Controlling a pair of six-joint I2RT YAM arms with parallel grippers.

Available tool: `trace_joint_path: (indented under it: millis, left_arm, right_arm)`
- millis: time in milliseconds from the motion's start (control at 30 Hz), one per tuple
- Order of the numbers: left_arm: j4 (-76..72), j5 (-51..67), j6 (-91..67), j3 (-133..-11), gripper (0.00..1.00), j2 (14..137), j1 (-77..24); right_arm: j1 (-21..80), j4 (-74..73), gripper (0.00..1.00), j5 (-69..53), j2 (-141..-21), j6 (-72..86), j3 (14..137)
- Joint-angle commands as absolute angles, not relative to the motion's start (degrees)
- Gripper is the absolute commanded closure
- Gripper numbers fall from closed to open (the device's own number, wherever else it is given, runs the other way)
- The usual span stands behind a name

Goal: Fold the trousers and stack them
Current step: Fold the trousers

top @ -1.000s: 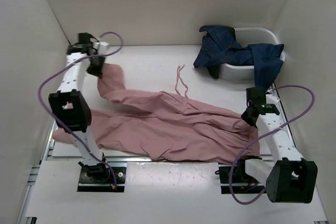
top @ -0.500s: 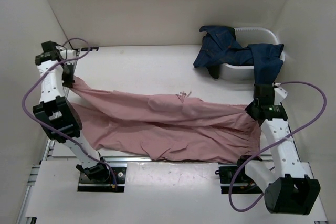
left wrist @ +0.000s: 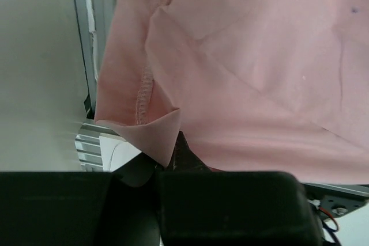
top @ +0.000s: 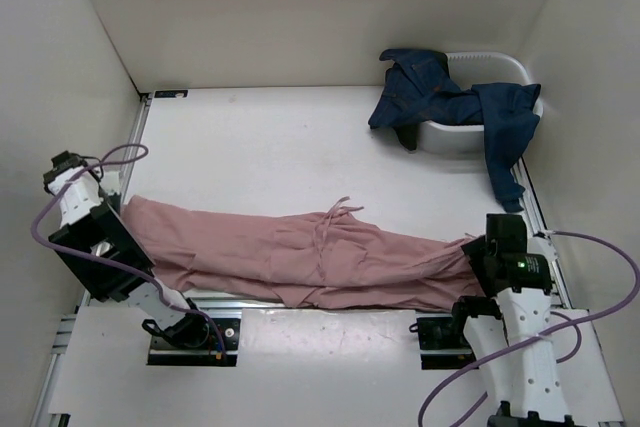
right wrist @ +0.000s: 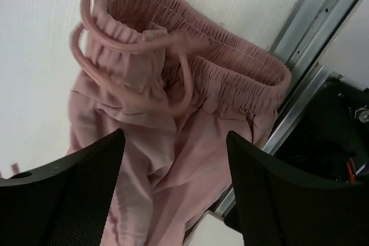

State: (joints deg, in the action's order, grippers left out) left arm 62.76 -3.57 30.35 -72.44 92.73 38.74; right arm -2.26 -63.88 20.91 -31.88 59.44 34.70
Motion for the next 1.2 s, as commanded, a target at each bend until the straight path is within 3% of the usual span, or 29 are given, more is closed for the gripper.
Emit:
trace_joint_path:
  millis: [0, 233, 467, 533, 567, 600, 867, 1033, 1133, 1167]
  left_arm:
    - [55.6, -6.2, 33.8, -68.8, 0.86, 88.2, 38.9]
    - [55.1, -5.0, 33.8, -68.3, 0.86, 89.4, 40.0]
    - [55.1, -4.5, 33.8, -68.8, 0.86, 89.4, 40.0]
    - [55.1, -4.5, 33.8, -68.8, 0.86, 89.4, 40.0]
    - [55.1, -4.5, 33.8, -68.8, 0.86, 89.4, 40.5]
    - [55.6, -4.5, 33.8, -69.3, 0.86, 89.4, 40.5]
    - [58.2, -6.7, 34.9, -73.3, 0.86, 87.2, 41.7]
    - [58.2, -7.3, 35.5, -64.5, 0.81, 84.3, 42.2]
    - [56.2, -10.5, 36.0, -59.0, 0.8, 83.1, 42.2]
    - [54.6, -11.6, 36.0, -57.8, 0.77, 82.5, 42.7]
  right_arm:
    - [-2.5, -71.6, 0.23, 24.6, -30.8, 64.0, 38.6]
    - [-2.5, -60.9, 0.11, 21.0, -33.3, 65.1, 35.6]
    - [-2.5, -49.4, 0.11, 18.6, -45.9, 65.9, 32.8]
    - [-2.5, -50.5, 0.39, 18.6, -48.1, 65.9, 32.8]
    - [-2.5, -52.1, 0.63, 20.5, -48.1, 66.5, 33.8]
    - [-2.5, -56.6, 1.0, 21.8, -48.1, 67.3, 35.6]
    - [-2.5, -77.9, 1.0, 28.8, -33.0, 74.6, 41.1]
    - [-2.5, -79.3, 0.96, 27.3, -32.1, 75.9, 39.6]
    - [-2.5, -79.8, 0.79, 27.3, -35.3, 75.9, 39.6]
    - [-2.5, -80.8, 0.62, 27.3, -36.0, 75.9, 40.4]
